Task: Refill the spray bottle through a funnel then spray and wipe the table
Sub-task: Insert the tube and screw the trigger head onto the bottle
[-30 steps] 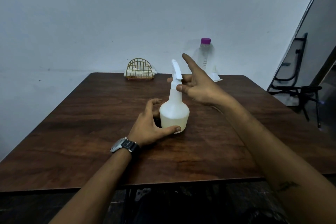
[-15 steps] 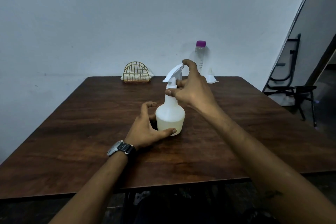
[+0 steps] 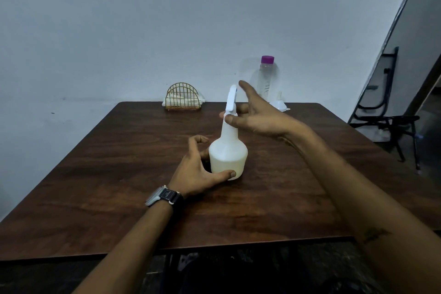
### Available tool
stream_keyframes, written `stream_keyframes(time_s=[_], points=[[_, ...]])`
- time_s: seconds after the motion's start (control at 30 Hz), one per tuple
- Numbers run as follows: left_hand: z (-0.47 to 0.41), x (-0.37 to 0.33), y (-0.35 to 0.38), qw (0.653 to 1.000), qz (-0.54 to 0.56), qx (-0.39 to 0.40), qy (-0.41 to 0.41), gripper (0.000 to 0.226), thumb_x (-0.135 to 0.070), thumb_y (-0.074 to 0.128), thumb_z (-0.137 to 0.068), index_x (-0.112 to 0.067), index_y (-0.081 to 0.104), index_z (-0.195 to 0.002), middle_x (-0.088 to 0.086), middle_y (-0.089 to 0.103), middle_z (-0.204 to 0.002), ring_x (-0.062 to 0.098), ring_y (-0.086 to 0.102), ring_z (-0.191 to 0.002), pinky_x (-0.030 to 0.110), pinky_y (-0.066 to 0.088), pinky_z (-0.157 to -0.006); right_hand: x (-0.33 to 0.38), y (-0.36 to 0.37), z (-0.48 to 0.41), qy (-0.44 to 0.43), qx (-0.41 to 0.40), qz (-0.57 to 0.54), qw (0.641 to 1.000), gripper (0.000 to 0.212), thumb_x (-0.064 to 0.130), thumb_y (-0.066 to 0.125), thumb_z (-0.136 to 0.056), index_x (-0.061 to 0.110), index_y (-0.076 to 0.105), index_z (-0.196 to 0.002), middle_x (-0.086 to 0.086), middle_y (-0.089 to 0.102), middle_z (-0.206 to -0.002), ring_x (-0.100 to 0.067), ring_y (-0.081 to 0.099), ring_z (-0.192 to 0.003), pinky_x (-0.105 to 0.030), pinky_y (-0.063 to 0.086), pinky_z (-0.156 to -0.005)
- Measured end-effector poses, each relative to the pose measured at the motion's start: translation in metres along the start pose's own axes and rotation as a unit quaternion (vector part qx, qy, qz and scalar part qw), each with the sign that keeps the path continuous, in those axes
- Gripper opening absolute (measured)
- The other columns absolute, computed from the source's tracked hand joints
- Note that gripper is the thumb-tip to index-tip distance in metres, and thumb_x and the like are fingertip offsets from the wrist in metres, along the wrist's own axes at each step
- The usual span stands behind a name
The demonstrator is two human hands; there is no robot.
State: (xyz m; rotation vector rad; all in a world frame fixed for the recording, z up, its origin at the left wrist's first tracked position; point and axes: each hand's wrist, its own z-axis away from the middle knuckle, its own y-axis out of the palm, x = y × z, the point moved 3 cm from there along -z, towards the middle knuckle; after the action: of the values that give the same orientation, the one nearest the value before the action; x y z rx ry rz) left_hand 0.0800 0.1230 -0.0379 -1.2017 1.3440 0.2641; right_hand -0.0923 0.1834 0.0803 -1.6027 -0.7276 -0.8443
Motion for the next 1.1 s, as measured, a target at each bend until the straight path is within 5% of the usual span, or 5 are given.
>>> stream_keyframes(time_s=[0.5,0.63,0.83,1.03,1.1], points=[[0.002,-0.005,-0.005,0.999,-0.041,-0.029,0.017,0.095,-0.050,0.096,-0.060,-0.033,0.029,-0.126,-0.017,0.050,-0.123,0.003,0.057,-0.101,0.028,0.047,-0.075,0.004,0.023,0.002,-0.016,-0.201,0.080,0.976,0.116,0.050,0.100,-0.060,0.029,0.031,-0.150,0.004,0.056,-0.096,-0.009,0.057,-0.084,-0.026,0.046,-0.066],[0.001,-0.002,-0.004,0.999,-0.035,-0.029,0.011,0.095,-0.048,0.096,-0.062,-0.031,0.030,-0.128,-0.023,0.059,-0.112,0.007,0.062,-0.103,0.030,0.050,-0.079,0.005,0.021,0.003,0.009,-0.133,0.025,0.991,0.120,0.054,0.086,-0.079,0.029,0.006,-0.165,0.003,0.071,-0.112,-0.012,0.066,-0.105,-0.032,0.053,-0.097],[-0.001,0.002,-0.003,0.999,-0.033,-0.036,0.013,0.096,-0.050,0.096,-0.060,-0.029,0.031,-0.128,-0.026,0.067,-0.102,0.004,0.066,-0.102,0.036,0.055,-0.088,-0.012,0.015,0.009,-0.019,-0.035,-0.121,0.992,0.086,-0.007,0.049,-0.106,0.021,-0.004,-0.167,-0.008,0.072,-0.130,-0.021,0.066,-0.131,-0.029,0.052,-0.103],[-0.002,0.002,-0.003,0.999,-0.040,-0.032,0.001,0.097,-0.055,0.094,-0.059,-0.031,0.030,-0.127,-0.020,0.067,-0.106,0.012,0.066,-0.106,0.045,0.056,-0.090,-0.015,0.016,0.000,0.026,-0.118,-0.099,0.988,0.080,-0.007,0.067,-0.095,0.020,0.029,-0.160,-0.008,0.080,-0.114,-0.017,0.074,-0.113,-0.041,0.054,-0.109],[-0.003,0.003,-0.003,0.999,-0.042,-0.031,-0.007,0.097,-0.057,0.094,-0.058,-0.032,0.029,-0.126,-0.016,0.068,-0.105,0.014,0.067,-0.105,0.047,0.057,-0.089,-0.009,0.016,0.003,0.047,-0.151,-0.086,0.984,0.073,-0.002,0.073,-0.091,0.020,0.041,-0.153,-0.003,0.080,-0.114,0.009,0.071,-0.094,-0.016,0.057,-0.093]])
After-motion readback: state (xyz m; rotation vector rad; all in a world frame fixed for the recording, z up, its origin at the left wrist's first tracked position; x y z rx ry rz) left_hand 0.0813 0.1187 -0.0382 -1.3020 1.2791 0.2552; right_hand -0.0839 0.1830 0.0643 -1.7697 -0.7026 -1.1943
